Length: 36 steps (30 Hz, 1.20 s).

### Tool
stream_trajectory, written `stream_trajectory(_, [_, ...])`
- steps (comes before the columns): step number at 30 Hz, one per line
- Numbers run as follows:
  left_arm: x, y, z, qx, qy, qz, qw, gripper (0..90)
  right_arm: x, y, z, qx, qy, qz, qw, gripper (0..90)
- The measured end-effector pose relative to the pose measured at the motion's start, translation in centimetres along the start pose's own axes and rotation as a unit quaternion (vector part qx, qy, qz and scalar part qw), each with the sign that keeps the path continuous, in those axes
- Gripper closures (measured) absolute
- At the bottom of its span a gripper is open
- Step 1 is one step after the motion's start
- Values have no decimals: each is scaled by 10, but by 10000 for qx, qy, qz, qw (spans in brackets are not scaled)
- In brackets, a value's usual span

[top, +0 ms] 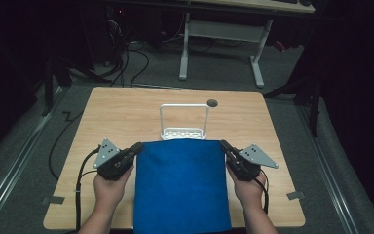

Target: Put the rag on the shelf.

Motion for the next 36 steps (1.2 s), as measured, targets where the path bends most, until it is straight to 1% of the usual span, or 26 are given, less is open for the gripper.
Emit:
stream_trajectory(3, [5,-3,1,30,13,-71,10000,884,5,-1,2,17,-42,-35,10000,889])
stream_trajectory(6, [12,-4,4,54,-25,-159,9999,885,10,-2,4,48,-59,-71,9999,889])
stream_trajectory(8, [16,-4,5,64,13,-171,9998,885,13,-4,4,53,-77,-103,9999,889])
stream_trajectory(12, [25,-5,7,83,36,-270,9996,885,21,-6,4,38,-21,-197,9998,888])
stream_trajectory(13, [28,-6,7,89,47,-302,9995,885,23,-6,3,38,-46,-214,9998,889])
stream_trajectory(14, [31,-7,8,100,77,-333,9994,885,25,-7,3,55,-17,-233,9997,889])
stream_trajectory(16, [38,-8,10,123,93,-394,9991,886,33,-9,3,45,-16,-314,9995,889])
stream_trajectory(17, [41,-10,11,142,122,-425,9989,886,33,-9,3,45,-16,-314,9995,889])
stream_trajectory(19, [48,-12,12,169,156,-487,9985,886,40,-11,4,68,-24,-386,9992,889])
stream_trajectory(25, [68,-14,15,221,275,-640,9973,887,59,-14,9,89,-148,-562,9983,889])
stream_trajectory(29, [79,-14,16,234,326,-712,9967,887,72,-16,12,108,-206,-705,9972,889])
stream_trajectory(30, [82,-14,16,249,333,-761,9962,887,74,-16,12,108,-227,-708,9972,889])
stream_trajectory(36, [96,-17,20,303,395,-874,9949,887,91,-19,14,103,-255,-881,9957,889])
Point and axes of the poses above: each handheld gripper's, and its own axes: y roughly forward along the jaws, x roughly out of its top, z roughly to its left, the point moved 3 cm from there along y, roughly forward along the jaws, and after that the axes turned 12 degrees about y, right-handed, at the moved point
